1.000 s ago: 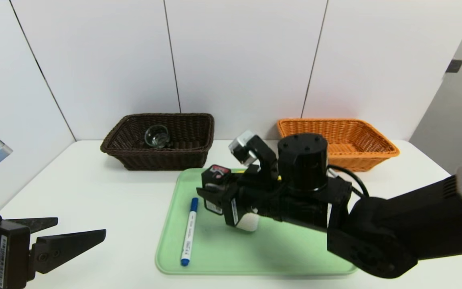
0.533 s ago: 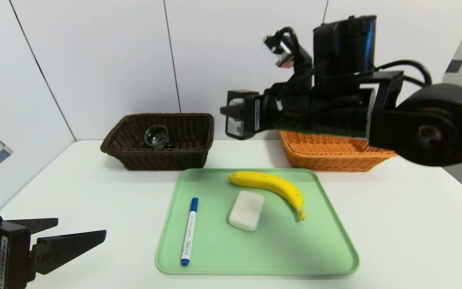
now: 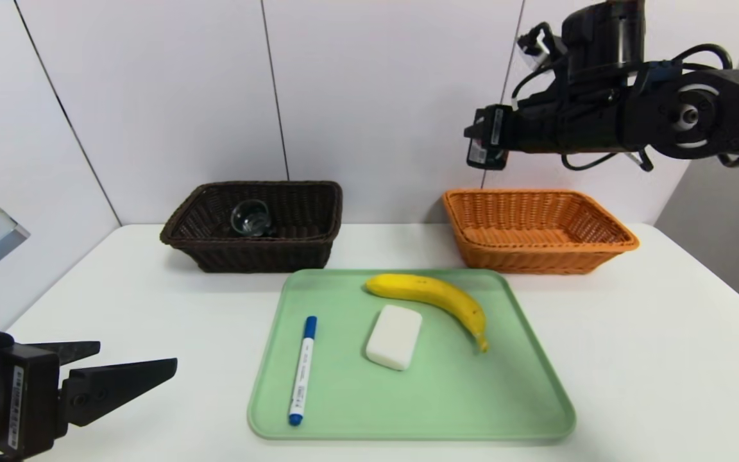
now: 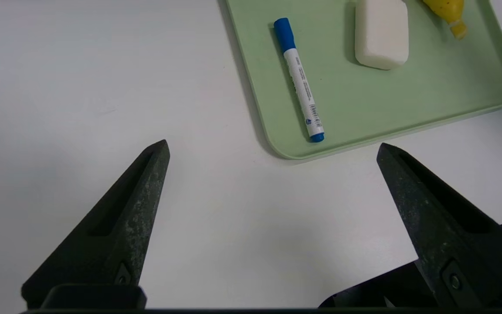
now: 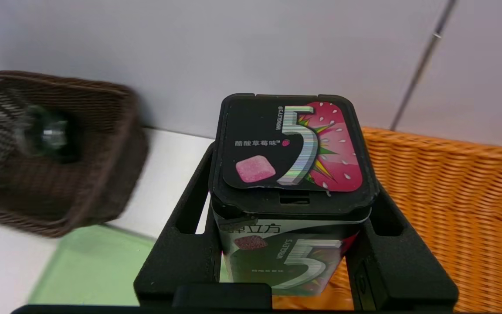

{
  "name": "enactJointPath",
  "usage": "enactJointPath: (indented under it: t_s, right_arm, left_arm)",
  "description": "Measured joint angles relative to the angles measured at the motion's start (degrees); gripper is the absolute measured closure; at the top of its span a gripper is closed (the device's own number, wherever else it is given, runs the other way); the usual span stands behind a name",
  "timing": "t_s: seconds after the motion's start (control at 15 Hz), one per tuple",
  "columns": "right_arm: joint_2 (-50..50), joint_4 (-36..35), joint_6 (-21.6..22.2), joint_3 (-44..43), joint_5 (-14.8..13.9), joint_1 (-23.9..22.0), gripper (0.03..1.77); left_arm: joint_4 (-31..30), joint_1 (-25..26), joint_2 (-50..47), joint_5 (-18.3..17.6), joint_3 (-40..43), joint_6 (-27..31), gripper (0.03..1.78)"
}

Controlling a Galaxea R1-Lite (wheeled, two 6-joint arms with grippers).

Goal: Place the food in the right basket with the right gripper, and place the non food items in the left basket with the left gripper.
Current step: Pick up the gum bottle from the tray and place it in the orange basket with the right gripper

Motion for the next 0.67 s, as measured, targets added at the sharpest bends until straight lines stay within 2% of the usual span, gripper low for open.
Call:
enactJointPath:
  t_s: [0.2,0.67]
  right_arm:
    - [3.63,-0.22,0.02,-0.35,-0.17,-3.01,1.04]
    - [10.84,-0.16,-0.2,-0.41,-2.24,-5.57,1.04]
  left_arm:
    - [-0.04,0.0,0.18,-0.09,-0.02,-0.11,0.12]
    - [-0.59,0.0,0.46,-1.05,0.05,-0.3,0.12]
